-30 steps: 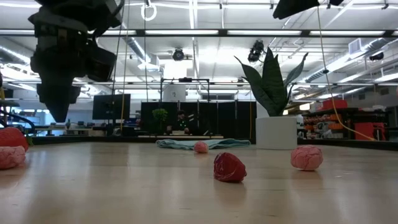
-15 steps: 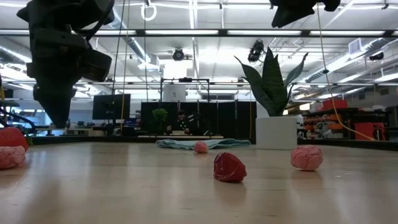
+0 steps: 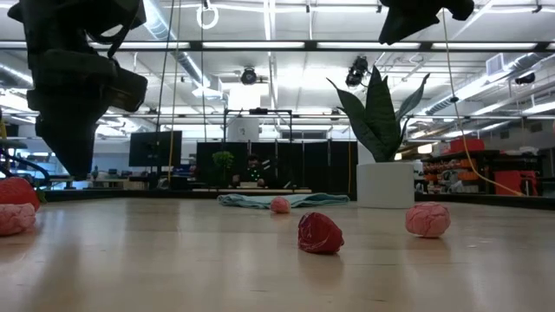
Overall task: Pick and placing Produce into tupperware
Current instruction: Put the strawberry into the basket
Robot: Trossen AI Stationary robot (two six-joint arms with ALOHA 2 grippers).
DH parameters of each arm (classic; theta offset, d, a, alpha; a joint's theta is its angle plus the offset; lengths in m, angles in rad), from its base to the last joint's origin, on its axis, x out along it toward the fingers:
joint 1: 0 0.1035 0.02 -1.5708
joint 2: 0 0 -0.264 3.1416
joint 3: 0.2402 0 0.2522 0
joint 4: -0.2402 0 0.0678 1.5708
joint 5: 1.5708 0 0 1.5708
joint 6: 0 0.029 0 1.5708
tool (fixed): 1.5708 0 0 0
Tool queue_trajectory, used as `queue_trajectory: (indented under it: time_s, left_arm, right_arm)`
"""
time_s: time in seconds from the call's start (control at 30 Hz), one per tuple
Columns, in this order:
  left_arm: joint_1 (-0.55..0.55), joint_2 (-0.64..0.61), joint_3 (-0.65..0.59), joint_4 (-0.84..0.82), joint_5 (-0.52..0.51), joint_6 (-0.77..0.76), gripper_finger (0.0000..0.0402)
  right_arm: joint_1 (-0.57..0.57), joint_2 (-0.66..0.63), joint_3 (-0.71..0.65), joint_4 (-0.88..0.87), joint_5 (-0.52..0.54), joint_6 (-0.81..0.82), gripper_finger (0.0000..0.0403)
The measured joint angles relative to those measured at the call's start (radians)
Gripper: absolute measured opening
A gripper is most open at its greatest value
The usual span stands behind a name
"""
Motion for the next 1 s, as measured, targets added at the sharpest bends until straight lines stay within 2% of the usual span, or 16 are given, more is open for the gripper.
queue_trajectory:
  time_s: [0.33, 0.6, 0.77, 1.0]
  left_arm:
    - [-0.075, 0.071, 0.0, 0.013, -0.011, -0.097, 0.016]
    - [-0.094, 0.151, 0.0, 0.051, -0.011, -0.104, 0.0151]
    - [-0.094, 0.15, 0.0, 0.077, -0.01, -0.104, 0.0109]
    - [-0.095, 0.15, 0.0, 0.153, -0.011, -0.067, 0.001]
  right_arm:
    - [0.0, 0.0, 0.0, 0.0, 0.004, 0.0, 0.0087]
    - [0.0, 0.0, 0.0, 0.0, 0.037, -0.006, 0.0087]
    - [0.0, 0.0, 0.0, 0.0, 0.037, -0.008, 0.0087]
    - [0.0, 0.0, 0.0, 0.0, -0.005, -0.097, 0.0087]
